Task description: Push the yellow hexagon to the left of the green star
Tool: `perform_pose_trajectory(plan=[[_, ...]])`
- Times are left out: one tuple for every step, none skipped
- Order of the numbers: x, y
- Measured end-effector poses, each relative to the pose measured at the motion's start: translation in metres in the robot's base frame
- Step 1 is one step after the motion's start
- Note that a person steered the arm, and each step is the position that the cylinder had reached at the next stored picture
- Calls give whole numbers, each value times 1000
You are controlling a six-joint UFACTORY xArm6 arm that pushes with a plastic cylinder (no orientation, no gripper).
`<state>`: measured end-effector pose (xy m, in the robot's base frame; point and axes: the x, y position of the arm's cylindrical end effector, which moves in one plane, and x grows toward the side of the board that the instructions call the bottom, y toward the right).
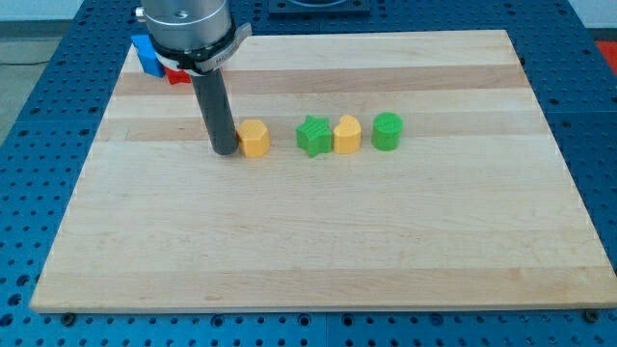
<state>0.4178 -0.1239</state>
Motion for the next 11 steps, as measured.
perform_pose_trajectory(plan=[[-5,1],[-8,1],[-12,-7],[-12,-2],[-12,7],[-12,10],[-12,10],[-12,17],[-12,22],[-12,22],[-12,22]])
